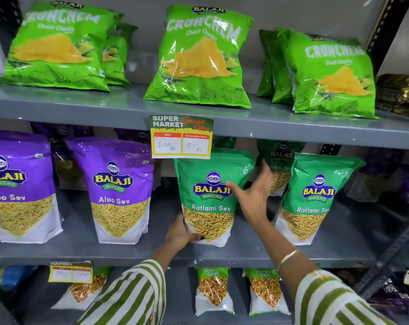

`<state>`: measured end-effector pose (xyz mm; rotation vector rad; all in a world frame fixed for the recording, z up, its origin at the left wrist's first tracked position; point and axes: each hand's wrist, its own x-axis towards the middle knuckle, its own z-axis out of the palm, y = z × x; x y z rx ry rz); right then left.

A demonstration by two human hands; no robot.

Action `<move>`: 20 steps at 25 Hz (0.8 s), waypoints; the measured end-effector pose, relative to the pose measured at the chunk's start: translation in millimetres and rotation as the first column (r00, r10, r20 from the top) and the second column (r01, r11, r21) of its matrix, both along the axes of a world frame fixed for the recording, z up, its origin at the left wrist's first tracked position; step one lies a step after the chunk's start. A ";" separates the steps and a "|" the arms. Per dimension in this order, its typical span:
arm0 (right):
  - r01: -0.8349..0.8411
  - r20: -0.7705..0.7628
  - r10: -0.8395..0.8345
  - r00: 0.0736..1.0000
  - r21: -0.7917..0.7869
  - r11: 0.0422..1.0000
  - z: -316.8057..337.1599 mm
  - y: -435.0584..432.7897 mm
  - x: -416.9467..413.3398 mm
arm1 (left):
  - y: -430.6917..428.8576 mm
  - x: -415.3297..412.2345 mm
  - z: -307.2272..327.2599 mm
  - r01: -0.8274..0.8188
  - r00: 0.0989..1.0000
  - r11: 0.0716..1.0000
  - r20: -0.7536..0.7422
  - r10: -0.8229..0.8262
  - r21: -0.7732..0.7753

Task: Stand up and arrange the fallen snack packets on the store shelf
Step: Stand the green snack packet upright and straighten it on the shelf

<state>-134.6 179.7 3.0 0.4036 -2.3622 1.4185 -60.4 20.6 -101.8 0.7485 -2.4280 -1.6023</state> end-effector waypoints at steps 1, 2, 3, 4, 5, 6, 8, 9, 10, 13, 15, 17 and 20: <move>-0.095 0.139 0.104 0.985 -0.068 0.993 -26.4 6.0 -1.4 | 2.0 0.6 -0.1 -0.024 1.000 1.000 -0.003 0.024 -0.008; -0.180 0.313 0.204 0.928 -0.105 0.978 -49.3 10.2 -2.8 | 3.7 0.2 -0.2 -0.040 0.999 0.999 -0.010 0.040 -0.023; -0.260 0.470 0.273 0.839 -0.094 0.961 -68.7 13.8 -4.6 | 4.7 0.2 0.2 -0.050 0.999 0.998 -0.008 0.050 -0.042; -0.323 0.573 0.297 0.764 -0.059 0.944 -83.8 16.1 -7.2 | 4.7 -0.2 0.0 -0.055 0.999 0.997 -0.008 0.054 -0.061; -0.358 0.611 0.297 0.734 -0.024 0.934 -94.7 16.7 -9.6 | 4.8 -0.2 0.6 -0.058 0.998 0.995 0.005 0.058 -0.078; -0.367 0.607 0.294 0.738 -0.005 0.930 -101.8 15.9 -11.4 | 4.9 -0.4 0.0 -0.061 0.998 0.993 0.011 0.063 -0.100; -0.370 0.574 0.294 0.764 0.016 0.929 -105.5 13.5 -14.6 | 5.3 -0.6 -2.5 -0.072 0.997 0.989 0.026 0.075 -0.127; -0.373 0.557 0.288 0.779 0.041 0.927 -104.0 11.5 -16.1 | 6.6 -0.3 -1.6 -0.074 0.996 0.988 0.034 0.079 -0.138; -0.376 0.543 0.287 0.789 0.057 0.925 -103.9 10.1 -18.4 | 7.5 -1.5 -2.2 -0.078 0.996 0.985 0.034 0.085 -0.154; -0.388 0.543 0.310 0.780 0.031 0.921 -106.5 8.4 -21.3 | 8.5 -4.9 -2.4 -0.087 0.994 0.983 0.044 0.095 -0.164; -0.388 0.549 0.305 0.778 0.038 0.921 -106.6 10.8 -20.4 | 8.1 -5.3 -2.0 -0.075 0.996 0.984 0.044 0.083 -0.160; -0.405 0.549 0.314 0.775 0.051 0.913 -104.6 12.8 -14.4 | 8.1 -3.1 -3.8 -0.059 0.997 0.988 0.046 0.066 -0.143; -0.281 0.275 0.211 0.938 0.247 0.927 -87.3 11.0 4.1 | 10.3 7.0 2.3 -0.195 0.978 0.933 -0.135 0.161 -0.304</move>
